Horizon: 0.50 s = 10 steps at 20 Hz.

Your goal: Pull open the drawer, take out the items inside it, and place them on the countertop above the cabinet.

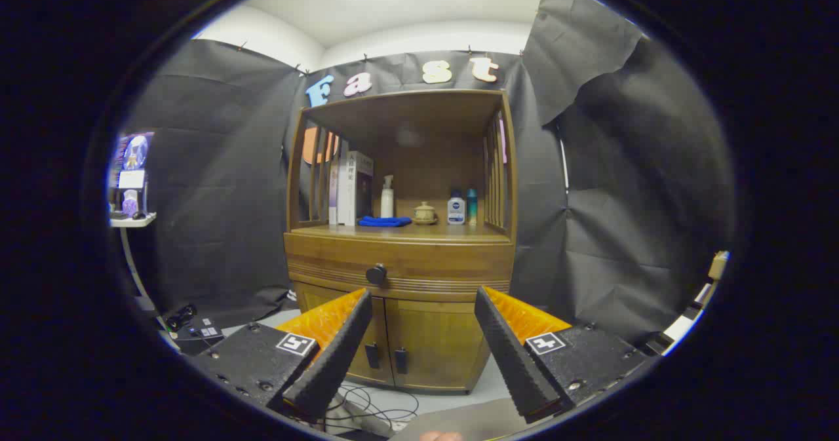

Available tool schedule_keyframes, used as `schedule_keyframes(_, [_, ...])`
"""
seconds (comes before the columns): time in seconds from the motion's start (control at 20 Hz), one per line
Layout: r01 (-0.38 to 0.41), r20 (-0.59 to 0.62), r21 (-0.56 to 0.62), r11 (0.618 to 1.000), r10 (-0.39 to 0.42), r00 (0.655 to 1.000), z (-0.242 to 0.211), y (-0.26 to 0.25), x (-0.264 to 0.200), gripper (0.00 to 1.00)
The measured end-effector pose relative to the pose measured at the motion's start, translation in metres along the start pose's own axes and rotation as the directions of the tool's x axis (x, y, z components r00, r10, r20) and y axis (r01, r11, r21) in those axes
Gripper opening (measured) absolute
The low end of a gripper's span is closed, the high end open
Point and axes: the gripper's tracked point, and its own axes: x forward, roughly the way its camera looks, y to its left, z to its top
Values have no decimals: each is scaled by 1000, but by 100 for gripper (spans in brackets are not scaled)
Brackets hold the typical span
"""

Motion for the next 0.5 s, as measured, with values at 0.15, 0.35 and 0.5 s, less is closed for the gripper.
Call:
schedule_keyframes(0.15, [0, 0, -6, 1000, 0, 1000, 1, 0, -1, 100])
schedule_keyframes(0.35, [0, -1, -10, 1000, 0, 1000, 1, -1, -2, 100])
schedule_keyframes(0.5, [-1, 1, -13, 1000, 1, 1000, 2, 0, -2, 100])
